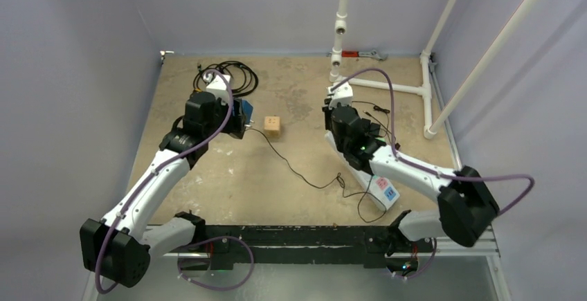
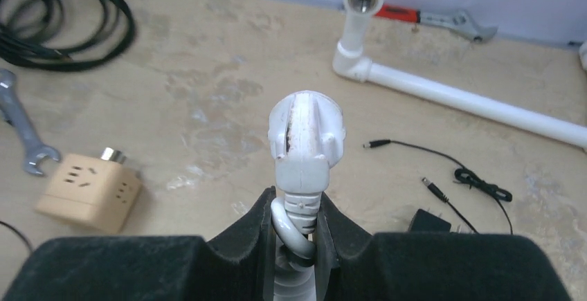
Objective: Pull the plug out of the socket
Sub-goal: Place the socket at the center of the board.
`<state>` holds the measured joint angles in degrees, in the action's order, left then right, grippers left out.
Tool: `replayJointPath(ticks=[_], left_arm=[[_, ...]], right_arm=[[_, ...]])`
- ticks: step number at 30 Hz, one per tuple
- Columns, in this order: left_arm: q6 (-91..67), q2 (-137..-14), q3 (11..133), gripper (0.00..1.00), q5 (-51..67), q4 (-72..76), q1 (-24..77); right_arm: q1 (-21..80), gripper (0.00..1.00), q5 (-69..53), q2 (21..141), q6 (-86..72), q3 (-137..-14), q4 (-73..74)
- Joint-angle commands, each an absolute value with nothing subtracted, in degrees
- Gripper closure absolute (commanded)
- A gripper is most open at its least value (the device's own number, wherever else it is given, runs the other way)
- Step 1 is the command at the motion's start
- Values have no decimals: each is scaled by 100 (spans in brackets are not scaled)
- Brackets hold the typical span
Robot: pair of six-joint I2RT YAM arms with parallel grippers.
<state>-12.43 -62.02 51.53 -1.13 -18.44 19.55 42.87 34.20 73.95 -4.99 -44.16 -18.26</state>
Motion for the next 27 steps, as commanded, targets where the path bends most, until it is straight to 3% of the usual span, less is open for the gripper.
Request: replayJointPath(ticks=[1, 12, 16, 21, 27], left_arm=[[-1290, -5845, 5129, 100, -358, -1318, 1934], [-1342, -5669, 5120, 100, -26, -1220, 1934], [-1354, -5667, 5117, 100, 197, -1208, 1934], [-1388, -5687, 5115, 100, 270, -1198, 1934], [-1519, -5701, 5089, 100, 276, -1104, 1929]], right_arm=[[3962, 100, 3426, 8467, -790, -5271, -1444], [3013, 98, 3095, 10240, -1140, -6574, -579], [2812, 81, 2889, 10385, -1217, -6572, -508], [2727, 46, 2689, 10286, -1257, -6451, -607], [2733, 32, 2412, 9986, -1298, -6254, -676]])
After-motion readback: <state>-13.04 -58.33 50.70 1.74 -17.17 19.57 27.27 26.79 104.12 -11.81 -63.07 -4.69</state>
